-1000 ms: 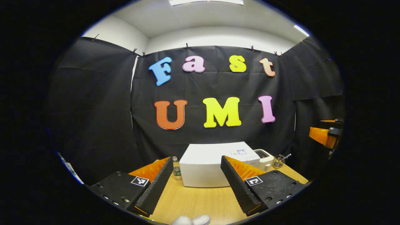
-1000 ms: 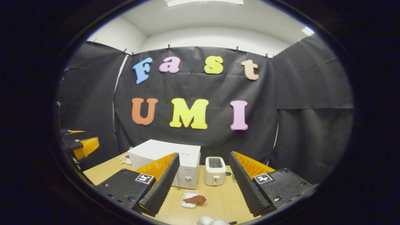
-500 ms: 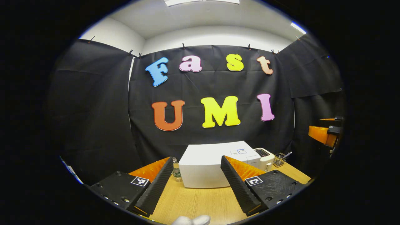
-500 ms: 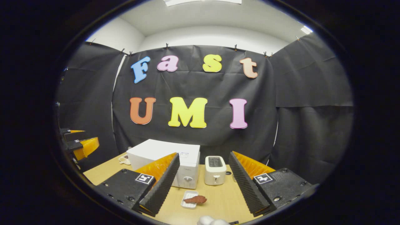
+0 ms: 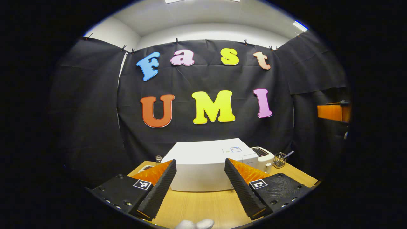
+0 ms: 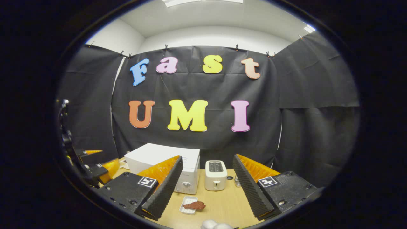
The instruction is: Open the microwave oven with the left hand, put the food in, and close the microwave oven.
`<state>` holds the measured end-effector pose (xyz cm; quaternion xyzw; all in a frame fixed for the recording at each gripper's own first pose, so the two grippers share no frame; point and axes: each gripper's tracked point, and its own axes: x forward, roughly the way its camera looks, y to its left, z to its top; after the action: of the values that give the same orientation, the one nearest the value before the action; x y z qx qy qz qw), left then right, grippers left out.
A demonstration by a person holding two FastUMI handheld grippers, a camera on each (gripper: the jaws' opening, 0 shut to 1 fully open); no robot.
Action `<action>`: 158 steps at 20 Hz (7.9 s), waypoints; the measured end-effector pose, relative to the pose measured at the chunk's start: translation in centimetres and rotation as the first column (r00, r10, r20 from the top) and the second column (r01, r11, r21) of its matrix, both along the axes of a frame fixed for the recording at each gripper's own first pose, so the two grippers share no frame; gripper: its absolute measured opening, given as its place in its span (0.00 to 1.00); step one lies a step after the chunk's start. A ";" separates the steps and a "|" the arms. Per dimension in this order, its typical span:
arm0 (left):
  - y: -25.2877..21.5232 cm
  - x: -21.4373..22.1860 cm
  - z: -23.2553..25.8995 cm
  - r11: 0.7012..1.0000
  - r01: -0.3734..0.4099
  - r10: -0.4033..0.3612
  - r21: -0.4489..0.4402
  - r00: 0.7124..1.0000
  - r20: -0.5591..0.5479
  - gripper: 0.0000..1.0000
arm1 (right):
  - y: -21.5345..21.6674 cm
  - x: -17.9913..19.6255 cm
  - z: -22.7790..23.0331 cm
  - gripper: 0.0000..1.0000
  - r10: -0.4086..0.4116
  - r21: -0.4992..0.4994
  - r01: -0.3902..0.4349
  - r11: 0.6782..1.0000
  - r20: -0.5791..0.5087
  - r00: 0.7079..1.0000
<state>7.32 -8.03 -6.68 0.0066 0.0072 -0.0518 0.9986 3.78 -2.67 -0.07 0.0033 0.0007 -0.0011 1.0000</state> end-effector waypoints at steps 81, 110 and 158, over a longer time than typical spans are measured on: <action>20.3 -8.7 -19.1 0.995 -0.097 0.100 0.024 0.962 -0.252 0.96 | 10.6 -4.2 -11.1 1.00 0.100 -0.132 -0.134 0.982 -0.234 0.967; 19.4 -13.0 -10.7 0.990 -0.138 0.143 0.037 0.962 -0.231 0.96 | 5.7 -0.2 -31.2 1.00 0.108 0.120 -0.055 0.991 -0.496 0.861; 15.5 -6.5 -5.6 0.997 0.058 -0.044 0.054 0.973 -0.226 0.96 | 28.6 20.5 -24.5 0.15 0.384 0.717 -0.149 0.681 -0.176 0.906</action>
<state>0.85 7.47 -12.29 0.0310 0.1212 -0.0776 0.9891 24.26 25.95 -24.56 0.3740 0.1597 0.1462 0.9018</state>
